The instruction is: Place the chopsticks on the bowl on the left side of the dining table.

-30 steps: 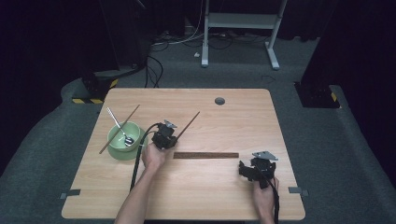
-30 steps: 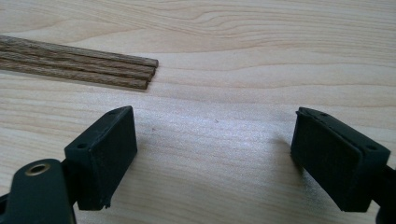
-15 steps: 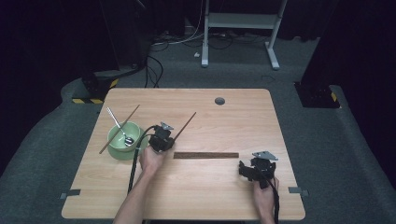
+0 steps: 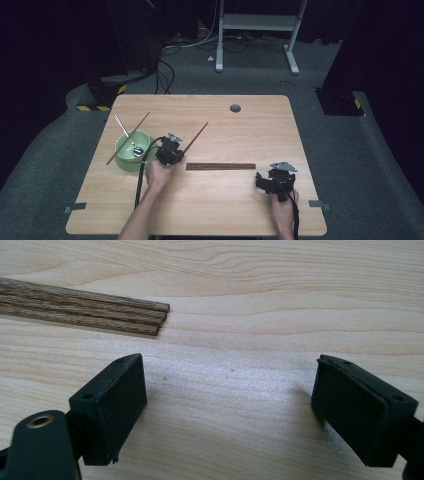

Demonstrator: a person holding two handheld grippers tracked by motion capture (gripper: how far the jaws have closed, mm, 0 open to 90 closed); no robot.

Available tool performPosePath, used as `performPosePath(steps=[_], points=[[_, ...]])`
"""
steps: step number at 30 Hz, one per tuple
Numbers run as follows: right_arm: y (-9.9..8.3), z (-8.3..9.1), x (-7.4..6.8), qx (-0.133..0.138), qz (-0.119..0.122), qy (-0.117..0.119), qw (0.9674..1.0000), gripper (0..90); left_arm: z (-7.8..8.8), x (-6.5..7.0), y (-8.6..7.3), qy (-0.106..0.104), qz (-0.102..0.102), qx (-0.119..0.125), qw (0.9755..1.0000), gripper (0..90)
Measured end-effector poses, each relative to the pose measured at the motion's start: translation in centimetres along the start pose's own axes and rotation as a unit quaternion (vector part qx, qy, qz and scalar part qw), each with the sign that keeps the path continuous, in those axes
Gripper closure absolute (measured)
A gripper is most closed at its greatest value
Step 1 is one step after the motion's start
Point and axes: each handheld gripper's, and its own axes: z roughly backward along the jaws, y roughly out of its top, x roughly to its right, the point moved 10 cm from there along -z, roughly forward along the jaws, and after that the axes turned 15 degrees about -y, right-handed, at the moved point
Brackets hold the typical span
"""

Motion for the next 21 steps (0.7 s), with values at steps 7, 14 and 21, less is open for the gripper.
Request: performPosePath(steps=[7,14,21], points=[[0.0,0.0,0.0,0.000,0.000,0.000,1.0000,13.9,1.0,0.8,0.2,-0.008,-0.013,0.007,0.9999,84.0],[0.0,0.0,0.0,0.000,0.001,0.001,1.0000,13.9,1.4,1.5,0.3,-0.018,-0.020,0.011,0.9996,84.1],[0.0,0.0,0.0,0.000,0.001,0.001,1.0000,13.9,2.4,2.1,0.3,-0.026,-0.030,0.023,0.9989,84.1]])
